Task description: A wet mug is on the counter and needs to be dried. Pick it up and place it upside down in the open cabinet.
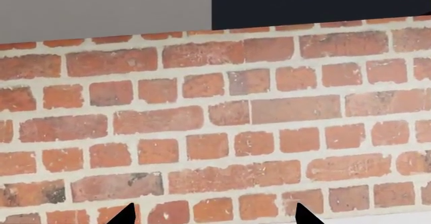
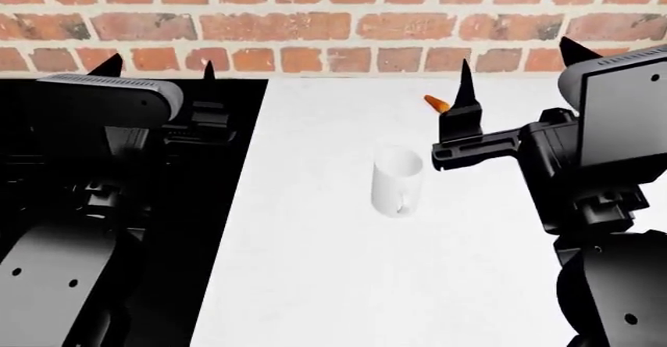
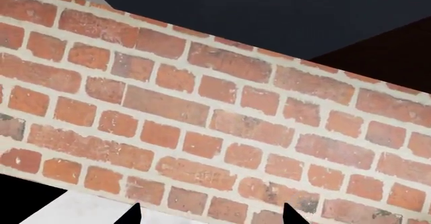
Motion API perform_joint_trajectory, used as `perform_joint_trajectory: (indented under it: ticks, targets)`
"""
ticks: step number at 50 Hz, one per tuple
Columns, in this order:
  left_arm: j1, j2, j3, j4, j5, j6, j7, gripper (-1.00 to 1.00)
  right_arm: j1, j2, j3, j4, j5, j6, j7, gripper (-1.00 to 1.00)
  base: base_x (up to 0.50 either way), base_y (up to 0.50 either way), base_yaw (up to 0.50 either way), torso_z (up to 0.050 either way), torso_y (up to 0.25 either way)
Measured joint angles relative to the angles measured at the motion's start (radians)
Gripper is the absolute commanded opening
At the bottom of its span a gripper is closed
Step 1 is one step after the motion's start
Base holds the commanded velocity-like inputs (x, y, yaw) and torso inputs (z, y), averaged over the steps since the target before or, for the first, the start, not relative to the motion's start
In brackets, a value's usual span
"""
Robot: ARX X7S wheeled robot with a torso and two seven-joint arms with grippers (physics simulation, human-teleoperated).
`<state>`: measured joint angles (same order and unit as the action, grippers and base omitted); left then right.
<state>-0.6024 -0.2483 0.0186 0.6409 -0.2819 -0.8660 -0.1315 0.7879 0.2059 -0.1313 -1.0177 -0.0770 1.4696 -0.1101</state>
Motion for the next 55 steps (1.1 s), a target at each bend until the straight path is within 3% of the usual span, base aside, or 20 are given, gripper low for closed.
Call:
perform_joint_trajectory:
  ticks: [5,16,24,38,55]
  targets:
    - [0.002,0.000,0.002,-0.006,-0.001,0.007,-0.001,1.00,0.020,-0.020,-0.013,0.027,-0.108,0.040,-0.156,1.00,0.00,0.00,0.00,0.000,0.000]
    - [0.005,-0.003,0.005,-0.015,-0.003,0.018,-0.004,1.00,0.131,-0.112,-0.094,0.209,-0.857,0.079,-0.955,1.00,0.00,0.00,0.00,0.000,0.000]
    - [0.006,-0.006,0.008,-0.019,-0.006,0.022,-0.006,1.00,0.166,-0.089,-0.088,0.292,-1.042,0.091,-1.233,1.00,0.00,0.00,0.00,0.000,0.000]
    - [0.003,-0.012,0.011,-0.016,-0.012,0.018,-0.011,1.00,0.101,-0.035,-0.045,0.324,-1.087,0.096,-1.402,1.00,0.00,0.00,0.00,0.000,0.000]
    - [0.017,-0.017,0.014,-0.041,-0.014,0.050,-0.011,1.00,-0.040,-0.138,0.078,0.410,-0.909,-0.102,-1.239,1.00,0.00,0.00,0.00,0.000,0.000]
